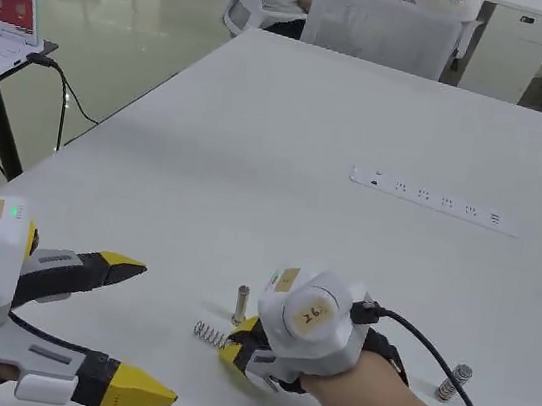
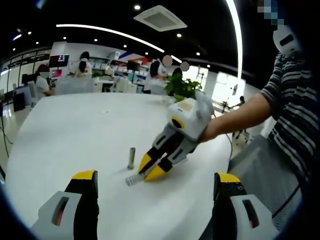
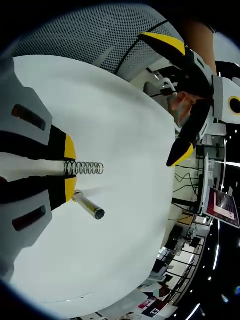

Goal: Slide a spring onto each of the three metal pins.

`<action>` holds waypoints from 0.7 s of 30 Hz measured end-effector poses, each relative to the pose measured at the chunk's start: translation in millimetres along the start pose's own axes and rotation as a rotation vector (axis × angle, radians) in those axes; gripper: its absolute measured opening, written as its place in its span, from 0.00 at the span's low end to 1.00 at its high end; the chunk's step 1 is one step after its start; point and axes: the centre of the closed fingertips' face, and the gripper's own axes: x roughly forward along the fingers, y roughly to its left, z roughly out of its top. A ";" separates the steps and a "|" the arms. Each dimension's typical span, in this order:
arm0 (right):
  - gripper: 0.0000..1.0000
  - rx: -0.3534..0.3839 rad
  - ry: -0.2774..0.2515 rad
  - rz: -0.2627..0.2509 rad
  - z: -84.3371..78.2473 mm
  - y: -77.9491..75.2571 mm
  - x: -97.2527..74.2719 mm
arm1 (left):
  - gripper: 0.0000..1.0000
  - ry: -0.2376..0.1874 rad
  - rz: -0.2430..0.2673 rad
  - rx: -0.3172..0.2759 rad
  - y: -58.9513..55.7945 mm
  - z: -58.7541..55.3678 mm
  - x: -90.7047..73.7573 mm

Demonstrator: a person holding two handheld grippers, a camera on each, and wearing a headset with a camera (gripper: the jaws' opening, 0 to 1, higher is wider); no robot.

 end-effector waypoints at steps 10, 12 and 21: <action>0.07 -0.014 -0.045 -0.002 9.5 2.5 -29.5 | 0.92 -0.003 -0.014 0.007 -5.3 4.2 6.6; 0.07 -0.015 -0.060 -0.010 12.0 1.1 -39.7 | 0.92 -0.002 -0.020 0.010 -7.5 5.3 9.9; 0.07 -0.032 -0.080 -0.035 9.0 -3.4 -80.2 | 0.90 -0.001 -0.057 0.023 -16.2 11.0 24.7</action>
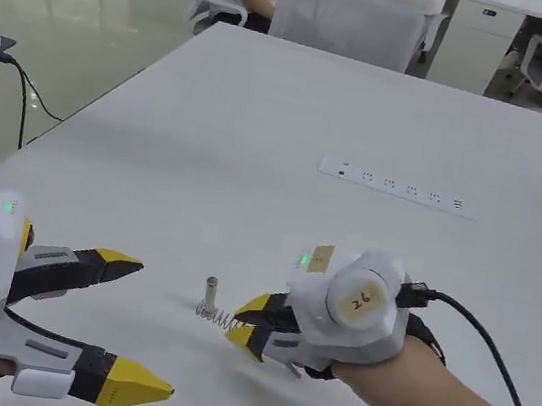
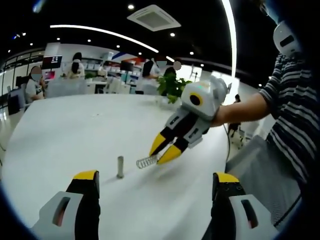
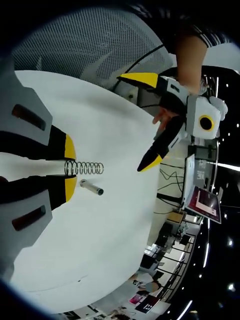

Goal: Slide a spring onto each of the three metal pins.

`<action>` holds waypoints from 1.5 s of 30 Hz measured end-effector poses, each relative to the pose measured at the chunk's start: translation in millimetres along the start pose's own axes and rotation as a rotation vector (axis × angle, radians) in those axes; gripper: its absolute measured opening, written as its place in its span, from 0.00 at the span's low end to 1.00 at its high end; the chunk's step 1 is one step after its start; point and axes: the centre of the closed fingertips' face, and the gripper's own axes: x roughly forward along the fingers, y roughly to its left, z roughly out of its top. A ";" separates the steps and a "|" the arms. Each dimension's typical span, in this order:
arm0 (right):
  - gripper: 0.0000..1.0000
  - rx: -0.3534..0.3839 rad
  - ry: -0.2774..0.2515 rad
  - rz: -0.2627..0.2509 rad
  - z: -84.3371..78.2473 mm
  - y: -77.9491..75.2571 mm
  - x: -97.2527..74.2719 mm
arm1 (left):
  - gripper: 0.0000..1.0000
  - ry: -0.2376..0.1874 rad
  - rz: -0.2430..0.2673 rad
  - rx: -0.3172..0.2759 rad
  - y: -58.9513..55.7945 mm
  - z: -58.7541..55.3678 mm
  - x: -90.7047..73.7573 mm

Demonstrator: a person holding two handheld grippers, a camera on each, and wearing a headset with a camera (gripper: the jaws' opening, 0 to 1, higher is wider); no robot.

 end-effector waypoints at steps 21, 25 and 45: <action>0.07 -0.043 0.048 0.036 -42.7 18.3 -44.8 | 0.72 0.060 -0.138 0.030 -26.4 -3.0 40.7; 0.07 -0.057 0.067 0.046 -48.7 24.6 -42.6 | 0.69 0.075 -0.180 0.050 -36.9 -2.5 51.0; 0.07 -0.127 0.003 0.056 -21.0 31.1 -66.7 | 0.29 0.072 -0.301 0.119 -56.7 6.2 78.7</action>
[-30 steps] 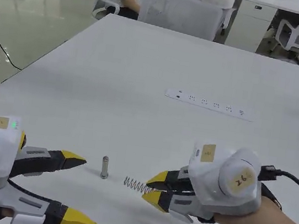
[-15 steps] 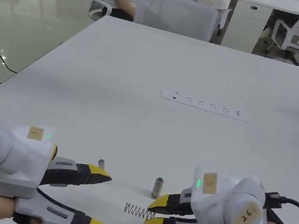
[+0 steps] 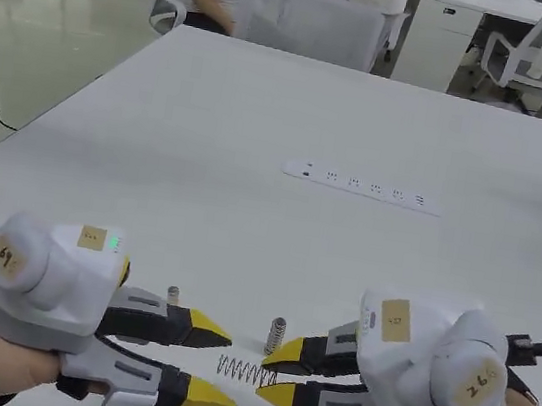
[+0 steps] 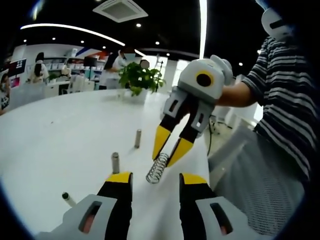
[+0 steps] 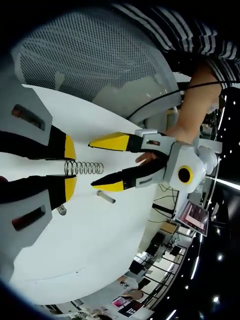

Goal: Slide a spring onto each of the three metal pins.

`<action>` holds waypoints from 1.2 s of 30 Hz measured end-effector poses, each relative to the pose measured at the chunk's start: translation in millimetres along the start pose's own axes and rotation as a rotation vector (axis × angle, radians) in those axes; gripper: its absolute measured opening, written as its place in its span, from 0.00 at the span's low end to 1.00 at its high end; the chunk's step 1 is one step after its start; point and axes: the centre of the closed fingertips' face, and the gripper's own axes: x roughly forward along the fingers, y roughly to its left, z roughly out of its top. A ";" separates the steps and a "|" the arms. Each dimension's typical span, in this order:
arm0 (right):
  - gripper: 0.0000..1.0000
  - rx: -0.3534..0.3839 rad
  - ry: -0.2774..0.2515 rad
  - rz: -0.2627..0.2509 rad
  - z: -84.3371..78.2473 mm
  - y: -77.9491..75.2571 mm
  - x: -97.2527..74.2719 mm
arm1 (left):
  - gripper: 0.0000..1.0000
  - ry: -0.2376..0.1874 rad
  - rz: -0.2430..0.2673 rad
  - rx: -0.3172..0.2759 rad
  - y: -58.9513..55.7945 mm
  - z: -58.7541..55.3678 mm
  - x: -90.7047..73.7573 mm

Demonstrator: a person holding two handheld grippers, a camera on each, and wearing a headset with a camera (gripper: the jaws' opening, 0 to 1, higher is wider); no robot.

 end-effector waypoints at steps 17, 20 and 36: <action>0.07 -0.012 -0.007 0.017 -0.4 4.8 -5.2 | 0.03 -0.011 -0.069 0.030 -10.4 2.2 6.7; 0.07 -0.009 -0.010 0.025 -1.2 6.9 -6.5 | 0.02 -0.013 -0.085 0.029 -13.3 2.4 8.4; 0.11 0.078 0.006 0.048 -20.8 19.9 -9.2 | 0.02 0.024 -0.177 0.049 -26.6 -3.6 20.0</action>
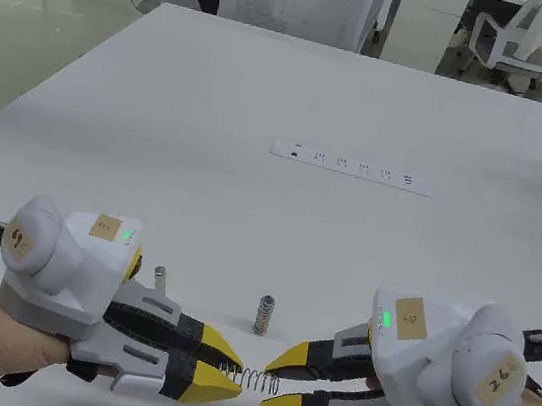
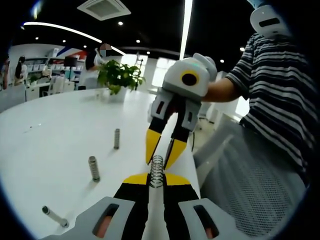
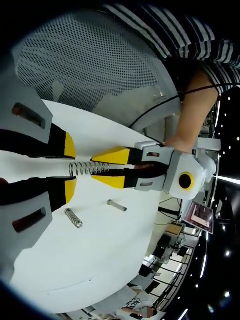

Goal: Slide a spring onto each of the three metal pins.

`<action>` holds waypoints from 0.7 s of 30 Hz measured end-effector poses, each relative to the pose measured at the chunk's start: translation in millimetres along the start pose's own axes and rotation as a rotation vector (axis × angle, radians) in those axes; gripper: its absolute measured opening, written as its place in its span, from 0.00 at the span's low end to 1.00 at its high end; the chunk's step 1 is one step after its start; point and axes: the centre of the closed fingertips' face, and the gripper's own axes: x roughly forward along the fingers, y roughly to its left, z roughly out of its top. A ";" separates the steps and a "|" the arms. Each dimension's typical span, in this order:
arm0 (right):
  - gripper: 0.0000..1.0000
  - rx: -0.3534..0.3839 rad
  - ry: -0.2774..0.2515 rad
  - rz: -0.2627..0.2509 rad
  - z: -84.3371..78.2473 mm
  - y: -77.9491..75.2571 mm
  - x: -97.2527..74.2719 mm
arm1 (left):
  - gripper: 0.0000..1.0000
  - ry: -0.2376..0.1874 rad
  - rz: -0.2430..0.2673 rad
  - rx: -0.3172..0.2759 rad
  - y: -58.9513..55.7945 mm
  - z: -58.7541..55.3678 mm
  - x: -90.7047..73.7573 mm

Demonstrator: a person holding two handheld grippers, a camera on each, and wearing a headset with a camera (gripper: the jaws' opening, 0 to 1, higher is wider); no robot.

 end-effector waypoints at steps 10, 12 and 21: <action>0.07 0.017 -0.006 -0.006 -2.0 1.5 -0.1 | 0.02 0.030 -0.027 0.014 -0.6 -2.9 3.4; 0.07 0.003 -0.011 -0.022 -0.3 0.7 -2.9 | 0.02 0.032 -0.021 0.016 0.7 -3.6 4.0; 0.07 -0.042 -0.052 -0.050 18.0 -6.6 -13.9 | 0.02 0.051 0.017 0.053 5.6 -6.8 8.7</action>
